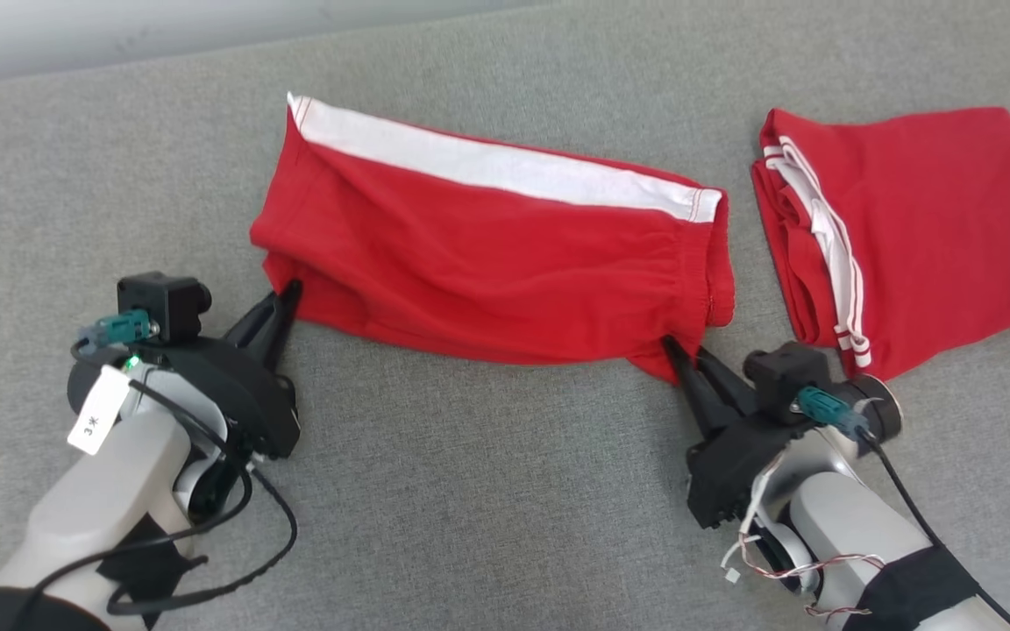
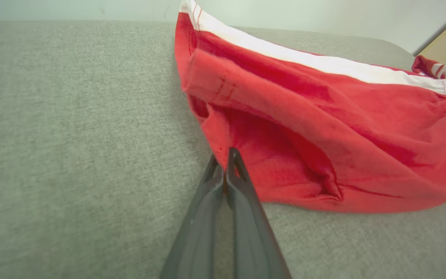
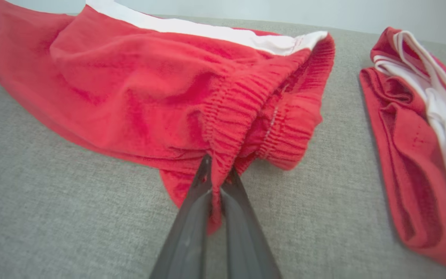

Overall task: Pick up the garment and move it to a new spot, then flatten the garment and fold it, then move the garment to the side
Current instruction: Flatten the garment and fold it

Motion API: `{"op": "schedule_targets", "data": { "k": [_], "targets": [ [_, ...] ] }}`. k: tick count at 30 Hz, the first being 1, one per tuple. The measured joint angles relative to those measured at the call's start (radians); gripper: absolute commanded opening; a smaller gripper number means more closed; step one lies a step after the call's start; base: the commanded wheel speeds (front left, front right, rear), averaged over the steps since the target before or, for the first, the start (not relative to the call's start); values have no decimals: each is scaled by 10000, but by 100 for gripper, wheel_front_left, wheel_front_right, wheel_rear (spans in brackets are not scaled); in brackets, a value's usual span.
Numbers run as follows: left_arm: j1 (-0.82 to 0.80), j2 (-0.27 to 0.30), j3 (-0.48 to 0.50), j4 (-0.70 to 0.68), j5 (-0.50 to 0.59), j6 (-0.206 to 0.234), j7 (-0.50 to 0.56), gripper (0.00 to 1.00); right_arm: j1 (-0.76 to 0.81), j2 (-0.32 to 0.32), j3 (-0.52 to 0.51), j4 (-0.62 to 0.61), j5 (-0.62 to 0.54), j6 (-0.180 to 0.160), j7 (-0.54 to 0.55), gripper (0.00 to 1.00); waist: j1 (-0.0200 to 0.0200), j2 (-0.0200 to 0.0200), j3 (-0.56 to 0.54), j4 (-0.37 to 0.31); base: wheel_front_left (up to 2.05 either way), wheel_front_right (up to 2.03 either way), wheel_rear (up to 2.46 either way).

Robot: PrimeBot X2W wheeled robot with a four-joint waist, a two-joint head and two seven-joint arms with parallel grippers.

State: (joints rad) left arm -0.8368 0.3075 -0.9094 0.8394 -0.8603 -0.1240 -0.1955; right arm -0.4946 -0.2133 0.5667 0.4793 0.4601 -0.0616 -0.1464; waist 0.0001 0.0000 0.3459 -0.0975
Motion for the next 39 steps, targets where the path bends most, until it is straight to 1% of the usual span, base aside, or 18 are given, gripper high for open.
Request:
{"op": "schedule_targets", "data": {
  "k": [4, 12, 18, 19, 24, 30, 39],
  "targets": [
    [373, -167, 8, 140, -42, -2, -138, 0, 237, -111, -150, 261, 163, 121, -215, 0, -1, 0, -251, 42, 0, 0, 0],
    [1210, -683, 2, 274, -318, -6, -270, 0, 674, -460, -353, 656, 654, 805, -464, 0, -1, 0, -965, 272, 0, 0, 0],
    [1834, -953, -4, 318, -447, 2, -343, 0, 1219, -683, -382, 832, 871, 1198, -522, 0, -2, -1, -1537, 670, 0, 0, 0],
    [1834, -953, -4, 318, -447, 2, -343, 0, 1219, -683, -382, 832, 871, 1198, -522, 0, -2, -1, -1537, 670, 0, 0, 0],
    [2268, -1072, 2, 364, -476, 10, -357, 0, 1595, -706, -368, 965, 1028, 1336, -560, 0, -2, 0, -1912, 1165, 0, 0, 0],
    [2661, -1074, 35, 412, -541, 105, -441, 0, 1815, -690, -169, 1076, 1168, 1511, -539, 0, -2, -1, -2345, 1765, 0, 0, 0],
    [3254, -1089, 69, 410, -562, 186, -445, 0, 2143, -663, 92, 1313, 1407, 1689, -211, 0, -3, -1, -3044, 2447, 0, 0, 0]
  ]
}}
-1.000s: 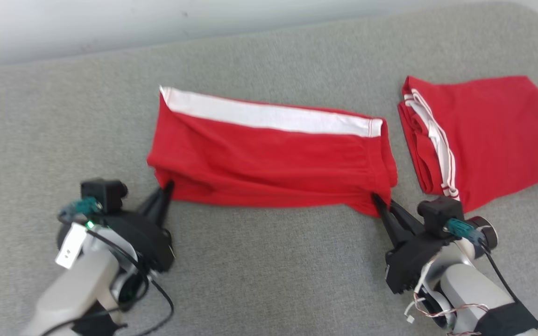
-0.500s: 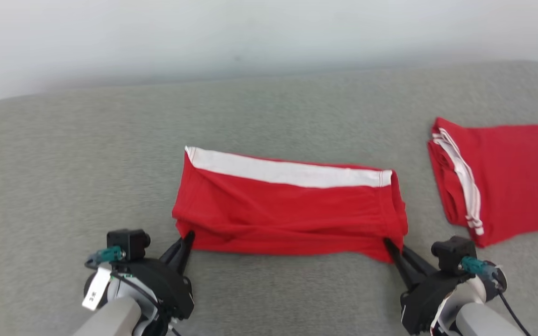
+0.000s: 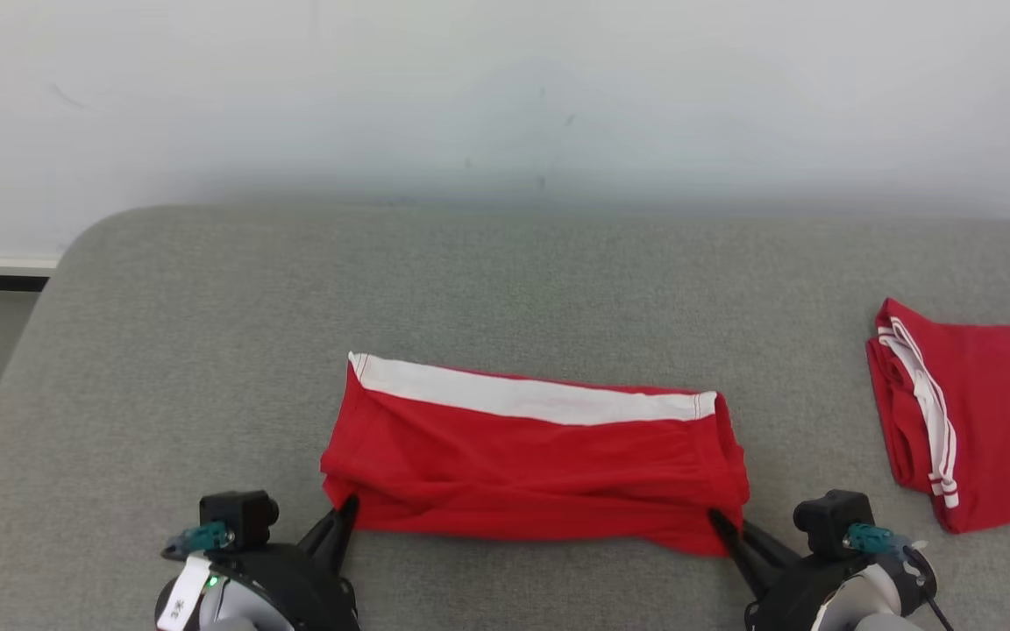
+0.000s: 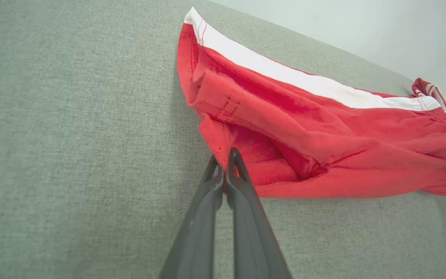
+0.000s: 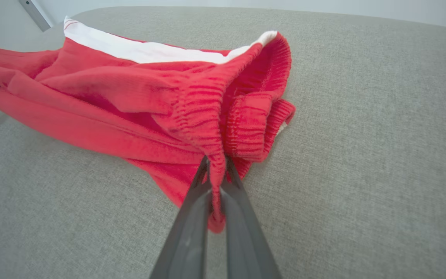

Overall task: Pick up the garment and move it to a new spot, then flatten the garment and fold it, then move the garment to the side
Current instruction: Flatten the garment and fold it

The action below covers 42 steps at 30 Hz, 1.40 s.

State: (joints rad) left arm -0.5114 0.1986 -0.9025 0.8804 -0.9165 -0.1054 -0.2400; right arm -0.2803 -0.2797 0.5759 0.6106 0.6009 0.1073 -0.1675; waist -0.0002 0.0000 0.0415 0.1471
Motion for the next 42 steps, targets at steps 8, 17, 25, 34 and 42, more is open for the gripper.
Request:
{"op": "schedule_targets", "data": {
  "k": [8, 17, 25, 34, 42],
  "targets": [
    [639, 161, 171, 0, -280, 98, -44, 0, 43, 190, 313, -6, 151, 73, 422, 0, 0, 0, -380, 160, 0, 0, 0],
    [781, 148, 322, -82, -351, 171, -73, 0, 119, 171, 439, -15, 347, 90, 840, 0, 2, 0, -347, -186, 0, 0, 0],
    [804, 165, 454, -151, -351, 265, -75, 100, 319, 107, 263, -307, 876, 130, 848, 100, 2, 1, -388, -375, 0, 0, 0],
    [1572, 571, 711, -602, -345, 558, -88, 100, 1102, -190, -104, -1308, 1801, 161, 347, 100, 1, 1, -653, -349, 0, 0, 0],
    [2220, 1287, 1522, -1850, -217, 1220, -88, 100, 1526, -704, -479, -2476, 2173, 161, -199, 100, 2, 1, -811, -314, 0, 0, 0]
  ]
}}
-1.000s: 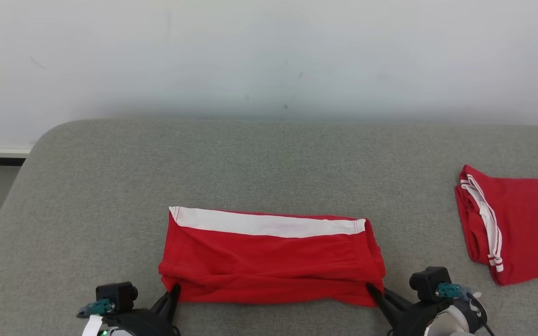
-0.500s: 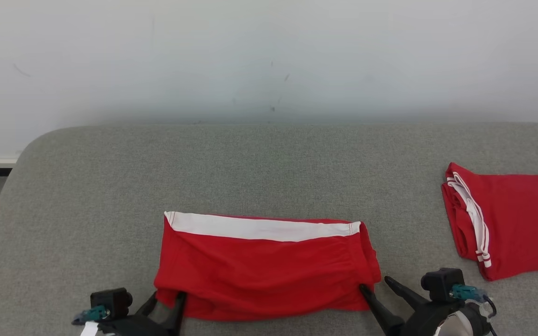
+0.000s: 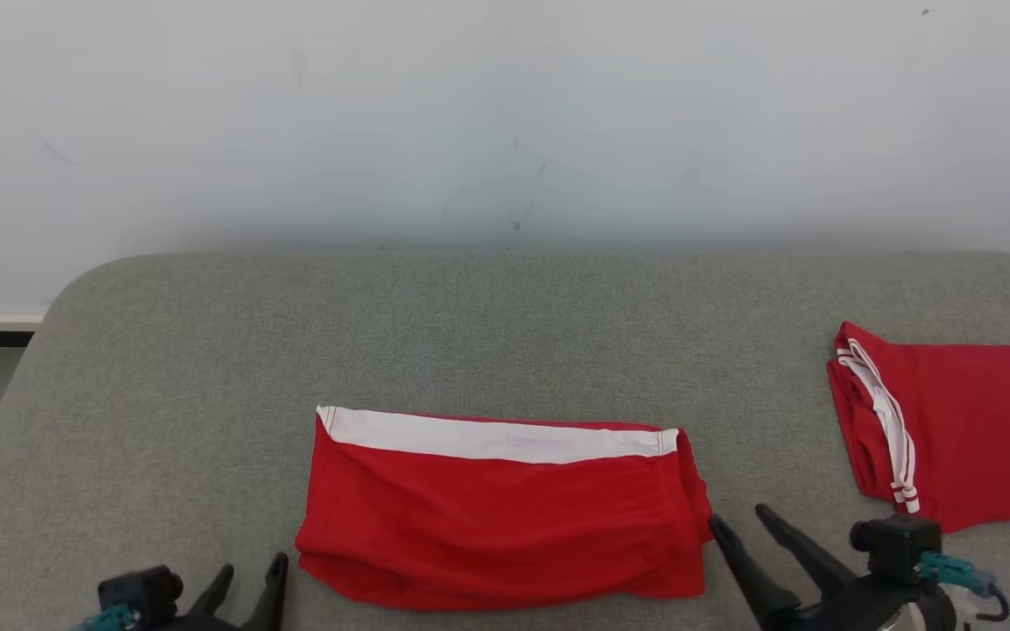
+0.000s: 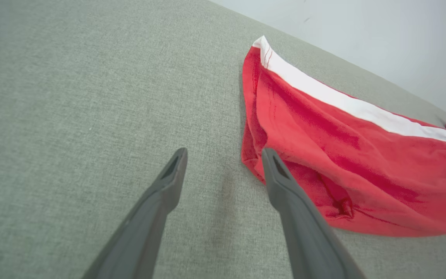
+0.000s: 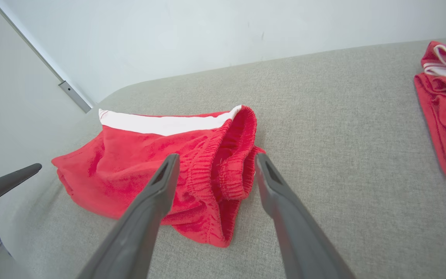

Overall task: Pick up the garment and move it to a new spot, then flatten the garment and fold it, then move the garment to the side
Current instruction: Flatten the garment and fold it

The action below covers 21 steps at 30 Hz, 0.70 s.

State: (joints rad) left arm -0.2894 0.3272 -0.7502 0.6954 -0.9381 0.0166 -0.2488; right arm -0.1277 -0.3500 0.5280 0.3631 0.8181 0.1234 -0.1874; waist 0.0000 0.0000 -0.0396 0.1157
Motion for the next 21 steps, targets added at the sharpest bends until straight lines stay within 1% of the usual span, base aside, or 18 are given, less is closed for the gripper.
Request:
{"op": "schedule_targets", "data": {
  "k": [1, 2, 3, 8, 11, 14, 19, 21],
  "targets": [
    [0, 0, 0, 0, 0, 0, 0, 100, 0, 0, 0, 0, 0, 0, 0, 100, 0, 0, 0, 0, 0, 0, 0],
    [-1, 69, 84, -186, 86, 92, 0, 100, -3, -35, -107, -82, -2, 0, -81, 100, 0, 0, -16, 1, 0, 0, 0],
    [-2, 165, 286, -571, 343, 278, -2, 100, -10, -73, -288, -174, -65, -73, -209, 100, 0, 0, -43, 0, 0, 0, 0],
    [28, 410, 685, -1384, 1001, 775, -13, 100, -237, -119, -573, -412, -616, -723, -418, 100, 0, 0, -89, -90, 0, 0, 0],
    [281, 562, 947, -1739, 1273, 901, -15, 100, -379, -146, -690, -499, -1108, -1208, -506, 100, 0, 0, -108, -218, 0, 0, 0],
    [655, 568, 1151, -2109, 1521, 968, -15, 100, -439, -169, -729, -627, -1290, -1430, -518, 100, 0, 1, -121, -377, 0, 0, 0],
    [1060, 583, 1722, -2669, 1718, 1024, -15, 100, -448, -180, -876, -811, -1726, -1948, -594, 100, 0, 0, -98, -703, 0, 0, 0],
    [1135, 583, 1952, -2819, 1802, 1062, -15, 100, -447, -224, -943, -834, -1893, -2038, -602, 100, 0, 0, -74, -832, 0, 0, 0]
  ]
}}
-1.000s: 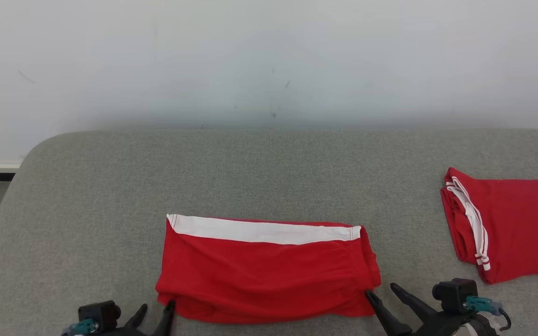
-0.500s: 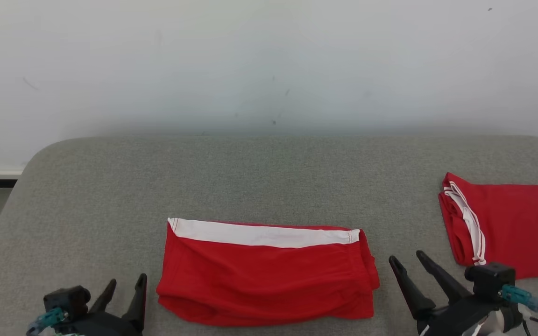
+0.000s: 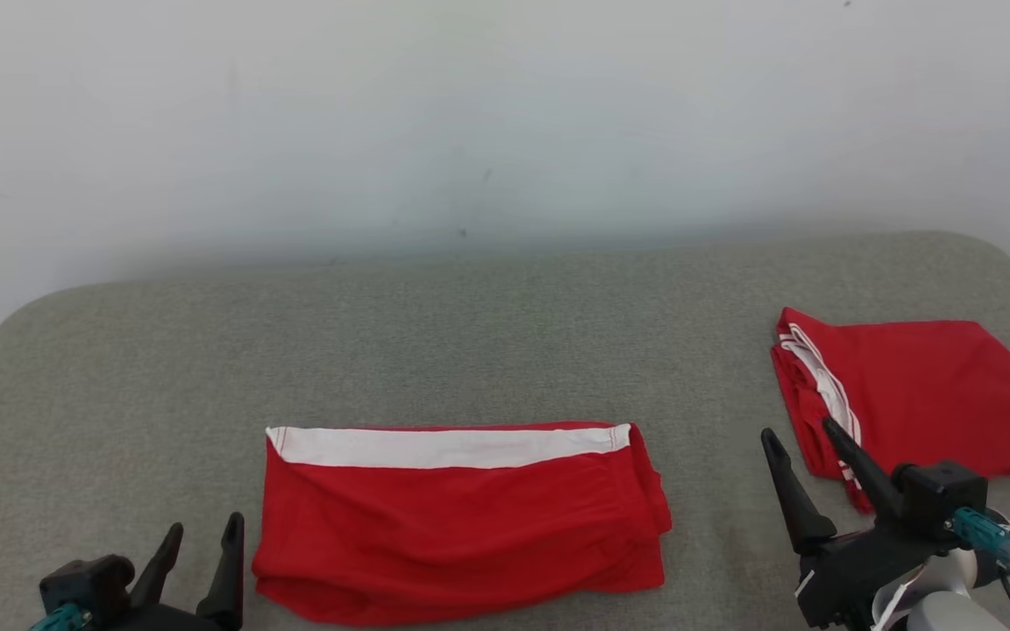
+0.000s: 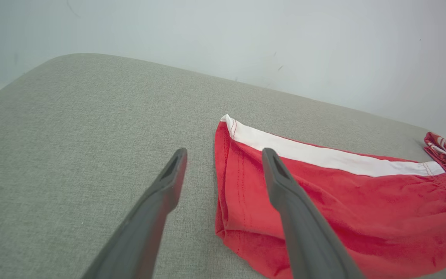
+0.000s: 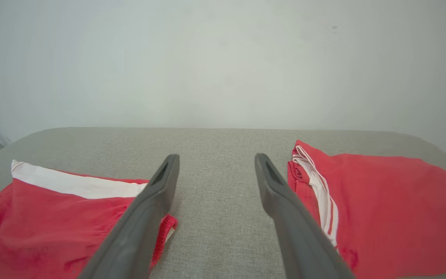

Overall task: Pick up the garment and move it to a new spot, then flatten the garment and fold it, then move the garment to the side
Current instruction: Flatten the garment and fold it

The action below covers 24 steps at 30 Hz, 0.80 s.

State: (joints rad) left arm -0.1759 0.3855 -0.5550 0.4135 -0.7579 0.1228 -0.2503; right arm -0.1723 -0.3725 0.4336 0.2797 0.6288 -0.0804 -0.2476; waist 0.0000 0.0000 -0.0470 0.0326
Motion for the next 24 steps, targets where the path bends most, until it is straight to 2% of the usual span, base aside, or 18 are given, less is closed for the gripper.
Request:
{"op": "schedule_targets", "data": {
  "k": [5, 13, 24],
  "targets": [
    [281, -4, 320, -217, 347, 2, 0, 100, 18, -58, -230, 21, -176, -174, -6, 100, 0, 0, 63, -226, 0, 0, 0],
    [501, -92, 1018, -405, 1198, 13, 0, 100, 308, 75, -560, 58, -408, -267, -36, 100, 0, 0, 230, -481, 0, 0, 0],
    [505, -564, 1519, -533, 2104, 13, 0, 100, 402, 337, -721, 0, -681, -343, -48, 100, 0, 0, 329, -430, 0, 0, 0]
  ]
}}
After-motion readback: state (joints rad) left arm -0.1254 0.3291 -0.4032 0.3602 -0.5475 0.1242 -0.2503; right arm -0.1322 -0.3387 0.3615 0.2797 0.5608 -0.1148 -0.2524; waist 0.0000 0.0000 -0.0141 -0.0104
